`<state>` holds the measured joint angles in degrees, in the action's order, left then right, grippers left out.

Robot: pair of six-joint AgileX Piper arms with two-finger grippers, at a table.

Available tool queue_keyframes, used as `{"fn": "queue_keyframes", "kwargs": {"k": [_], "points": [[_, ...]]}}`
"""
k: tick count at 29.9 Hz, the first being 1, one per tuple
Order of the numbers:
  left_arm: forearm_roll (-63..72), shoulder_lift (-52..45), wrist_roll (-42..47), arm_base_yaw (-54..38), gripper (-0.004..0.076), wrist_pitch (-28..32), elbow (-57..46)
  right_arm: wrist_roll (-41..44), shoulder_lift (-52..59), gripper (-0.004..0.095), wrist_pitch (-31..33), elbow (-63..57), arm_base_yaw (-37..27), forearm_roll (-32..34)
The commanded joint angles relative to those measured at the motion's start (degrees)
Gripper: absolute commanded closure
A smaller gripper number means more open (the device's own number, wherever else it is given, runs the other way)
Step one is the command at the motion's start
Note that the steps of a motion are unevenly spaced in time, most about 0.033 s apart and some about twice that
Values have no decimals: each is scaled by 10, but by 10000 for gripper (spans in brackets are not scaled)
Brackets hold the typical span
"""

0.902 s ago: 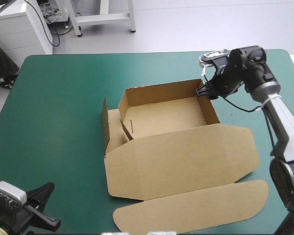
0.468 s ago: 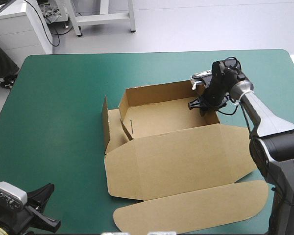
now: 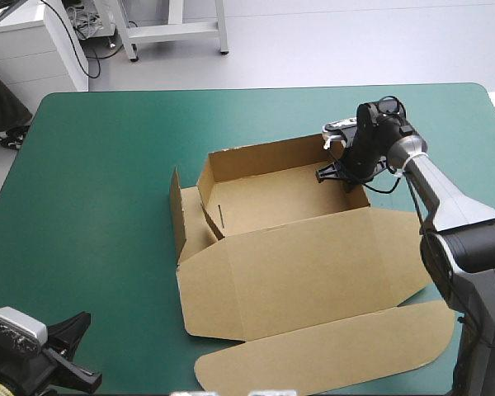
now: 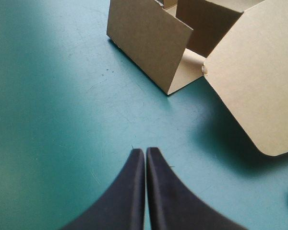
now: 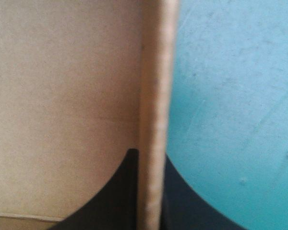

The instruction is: Fold the box

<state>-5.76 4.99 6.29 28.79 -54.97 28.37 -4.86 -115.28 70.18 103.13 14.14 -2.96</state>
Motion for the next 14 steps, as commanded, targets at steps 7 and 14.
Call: {"fn": "queue_keyframes", "kwargs": {"k": [7,14], "points": [[-3,9,1,0,731,43,13,10,167,928,17,16,-1,48],[-3,9,1,0,730,66,13,21,274,928,17,16,-1,67]]}}
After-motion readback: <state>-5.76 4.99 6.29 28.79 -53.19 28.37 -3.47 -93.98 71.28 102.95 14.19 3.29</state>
